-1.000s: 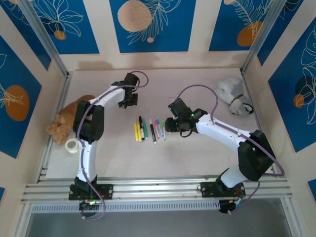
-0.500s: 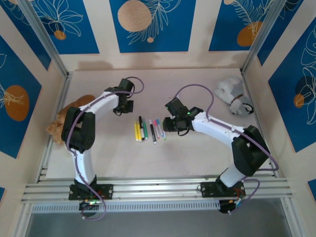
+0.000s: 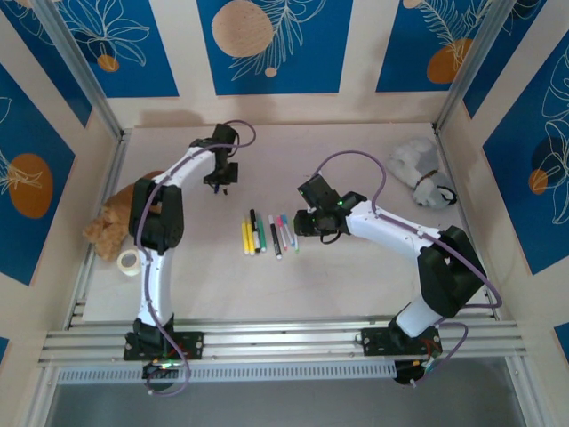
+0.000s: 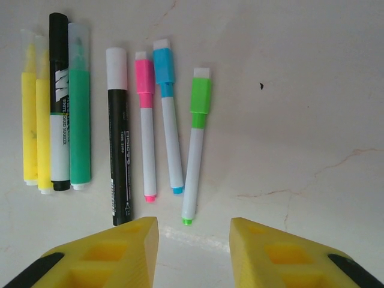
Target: Open the pen caps
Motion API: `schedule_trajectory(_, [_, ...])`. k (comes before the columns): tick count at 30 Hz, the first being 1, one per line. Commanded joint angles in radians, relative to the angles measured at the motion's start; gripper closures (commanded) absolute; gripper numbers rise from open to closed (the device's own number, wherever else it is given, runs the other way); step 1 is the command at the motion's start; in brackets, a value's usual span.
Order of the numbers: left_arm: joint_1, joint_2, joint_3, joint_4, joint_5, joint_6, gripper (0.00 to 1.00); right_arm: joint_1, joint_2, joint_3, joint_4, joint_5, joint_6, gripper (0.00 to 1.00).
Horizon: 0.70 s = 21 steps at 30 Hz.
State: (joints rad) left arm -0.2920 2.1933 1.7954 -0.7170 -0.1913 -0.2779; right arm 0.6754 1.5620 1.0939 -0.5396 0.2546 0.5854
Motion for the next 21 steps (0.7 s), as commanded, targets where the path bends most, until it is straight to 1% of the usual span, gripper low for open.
schedule_trajectory(1, [0.006, -0.048, -0.070, -0.004, 0.010, 0.013, 1.00, -0.010, 0.009, 0.011, -0.014, -0.015, -0.009, 0.63])
schedule_trajectory(8, [0.006, -0.120, -0.187, 0.031, 0.030, -0.009, 1.00, -0.008, 0.008, 0.019, -0.015, -0.018, -0.010, 0.64])
schedule_trajectory(12, [0.006, -0.166, -0.205, 0.038, 0.012, -0.027, 1.00, -0.008, -0.011, 0.005, -0.007, -0.015, -0.004, 0.65])
schedule_trajectory(16, [0.004, -0.213, -0.217, 0.026, 0.062, -0.042, 1.00, -0.003, -0.015, 0.009, -0.017, -0.022, -0.007, 0.65])
schedule_trajectory(19, [-0.005, -0.288, -0.297, 0.047, 0.101, -0.063, 1.00, 0.004, -0.024, 0.003, -0.010, -0.025, -0.007, 0.63])
schedule_trajectory(21, [-0.013, -0.343, -0.368, 0.069, 0.135, -0.079, 1.00, 0.004, -0.022, 0.006, -0.011, -0.034, -0.011, 0.57])
